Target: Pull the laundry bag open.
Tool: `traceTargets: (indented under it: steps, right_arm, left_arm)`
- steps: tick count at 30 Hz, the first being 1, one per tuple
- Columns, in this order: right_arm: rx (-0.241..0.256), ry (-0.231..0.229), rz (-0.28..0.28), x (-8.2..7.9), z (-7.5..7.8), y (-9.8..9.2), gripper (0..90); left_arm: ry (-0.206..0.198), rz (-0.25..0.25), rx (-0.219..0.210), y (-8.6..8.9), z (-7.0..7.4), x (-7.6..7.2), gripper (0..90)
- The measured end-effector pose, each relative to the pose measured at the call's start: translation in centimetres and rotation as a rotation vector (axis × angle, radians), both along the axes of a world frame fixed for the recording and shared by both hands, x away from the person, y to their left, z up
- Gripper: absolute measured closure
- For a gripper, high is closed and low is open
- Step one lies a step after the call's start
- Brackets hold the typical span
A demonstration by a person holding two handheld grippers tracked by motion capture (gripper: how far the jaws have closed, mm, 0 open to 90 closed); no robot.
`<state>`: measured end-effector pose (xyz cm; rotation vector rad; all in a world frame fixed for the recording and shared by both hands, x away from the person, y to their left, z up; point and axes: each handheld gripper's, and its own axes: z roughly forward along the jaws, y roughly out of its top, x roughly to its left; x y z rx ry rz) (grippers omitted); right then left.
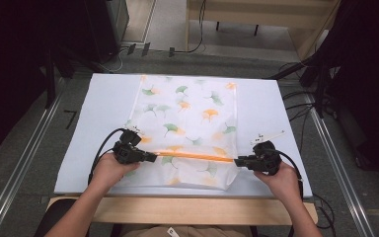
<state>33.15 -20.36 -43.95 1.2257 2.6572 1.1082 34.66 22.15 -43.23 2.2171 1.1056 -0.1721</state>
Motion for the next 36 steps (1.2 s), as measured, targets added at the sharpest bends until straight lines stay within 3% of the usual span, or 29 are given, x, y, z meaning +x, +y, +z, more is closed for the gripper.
traceTargets:
  steps: [13, 24, 36]
  right_arm:
    - [0.001, 0.001, 0.000, 0.0, 0.0, -0.1, 84.5]
    - [0.002, 0.002, 0.002, 0.0, 0.0, -0.1, 84.4]
    - [-0.005, 0.004, -0.003, 0.1, -0.1, -0.1, 84.4]
  left_arm:
    - [0.012, 0.017, 0.000, 0.8, 0.1, 0.0, 90.0]
    - [0.011, 0.073, 0.002, 4.0, 0.5, -0.6, 90.0]
    - [0.007, 0.066, 0.001, 3.9, 0.5, -0.7, 90.0]
